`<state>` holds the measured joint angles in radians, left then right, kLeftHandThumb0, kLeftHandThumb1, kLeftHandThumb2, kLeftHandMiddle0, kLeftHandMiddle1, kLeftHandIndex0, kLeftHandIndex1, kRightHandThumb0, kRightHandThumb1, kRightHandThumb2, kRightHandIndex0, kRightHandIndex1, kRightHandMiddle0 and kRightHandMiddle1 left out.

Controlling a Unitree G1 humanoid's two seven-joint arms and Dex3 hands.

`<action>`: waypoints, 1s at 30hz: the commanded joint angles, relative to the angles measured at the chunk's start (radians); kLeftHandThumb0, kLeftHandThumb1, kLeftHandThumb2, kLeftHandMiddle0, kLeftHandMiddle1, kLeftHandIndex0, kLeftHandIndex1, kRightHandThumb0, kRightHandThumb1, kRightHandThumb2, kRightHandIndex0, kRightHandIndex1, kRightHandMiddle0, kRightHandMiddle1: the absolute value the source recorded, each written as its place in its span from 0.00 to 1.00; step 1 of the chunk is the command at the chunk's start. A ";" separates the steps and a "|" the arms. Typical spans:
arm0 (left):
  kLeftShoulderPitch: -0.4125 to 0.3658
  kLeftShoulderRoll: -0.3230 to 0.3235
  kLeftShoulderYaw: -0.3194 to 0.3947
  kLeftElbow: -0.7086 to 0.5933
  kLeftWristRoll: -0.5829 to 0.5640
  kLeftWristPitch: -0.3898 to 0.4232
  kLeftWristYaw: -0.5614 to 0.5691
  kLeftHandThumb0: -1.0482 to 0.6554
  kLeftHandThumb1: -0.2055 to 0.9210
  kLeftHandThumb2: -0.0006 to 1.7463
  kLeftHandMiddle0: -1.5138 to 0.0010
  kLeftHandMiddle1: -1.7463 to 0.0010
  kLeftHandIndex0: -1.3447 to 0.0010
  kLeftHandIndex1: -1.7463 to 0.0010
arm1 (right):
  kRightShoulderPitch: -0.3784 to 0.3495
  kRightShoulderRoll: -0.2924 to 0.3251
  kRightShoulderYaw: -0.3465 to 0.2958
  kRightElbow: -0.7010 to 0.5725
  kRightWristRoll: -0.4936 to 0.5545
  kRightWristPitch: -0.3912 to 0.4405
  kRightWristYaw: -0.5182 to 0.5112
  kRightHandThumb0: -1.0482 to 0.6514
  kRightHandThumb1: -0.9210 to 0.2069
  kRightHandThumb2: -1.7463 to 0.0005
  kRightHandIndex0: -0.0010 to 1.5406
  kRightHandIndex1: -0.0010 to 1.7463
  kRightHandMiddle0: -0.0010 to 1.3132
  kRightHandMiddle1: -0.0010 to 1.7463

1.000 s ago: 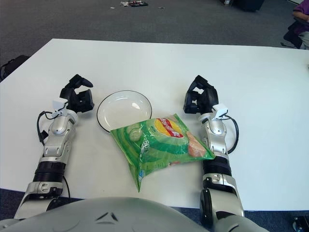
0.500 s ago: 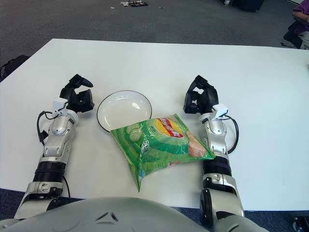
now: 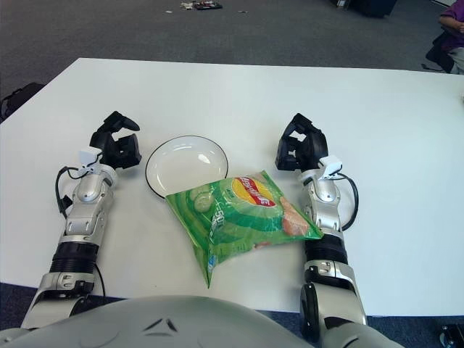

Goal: Put the snack into the plate.

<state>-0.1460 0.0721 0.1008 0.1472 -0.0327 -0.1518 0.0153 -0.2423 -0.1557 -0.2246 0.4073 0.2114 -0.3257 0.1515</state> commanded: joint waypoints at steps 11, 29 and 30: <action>0.066 -0.030 0.020 0.047 -0.015 0.018 0.019 0.35 0.55 0.68 0.21 0.00 0.60 0.00 | 0.118 0.060 -0.022 -0.079 0.024 0.164 -0.098 0.34 0.51 0.27 0.70 1.00 0.45 1.00; -0.007 -0.013 0.030 -0.007 0.011 0.052 0.066 0.36 0.58 0.66 0.22 0.00 0.62 0.00 | 0.054 -0.003 0.013 -0.297 -0.005 0.307 -0.103 0.52 0.34 0.40 0.36 1.00 0.28 1.00; -0.019 -0.012 0.032 -0.004 0.010 0.051 0.071 0.36 0.58 0.66 0.22 0.00 0.62 0.00 | 0.047 -0.005 0.012 -0.301 -0.007 0.314 -0.107 0.54 0.34 0.39 0.34 1.00 0.28 1.00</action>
<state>-0.1602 0.0716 0.1207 0.1201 -0.0275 -0.1088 0.0630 -0.1708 -0.1629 -0.2117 0.1127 0.2112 -0.0369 0.0551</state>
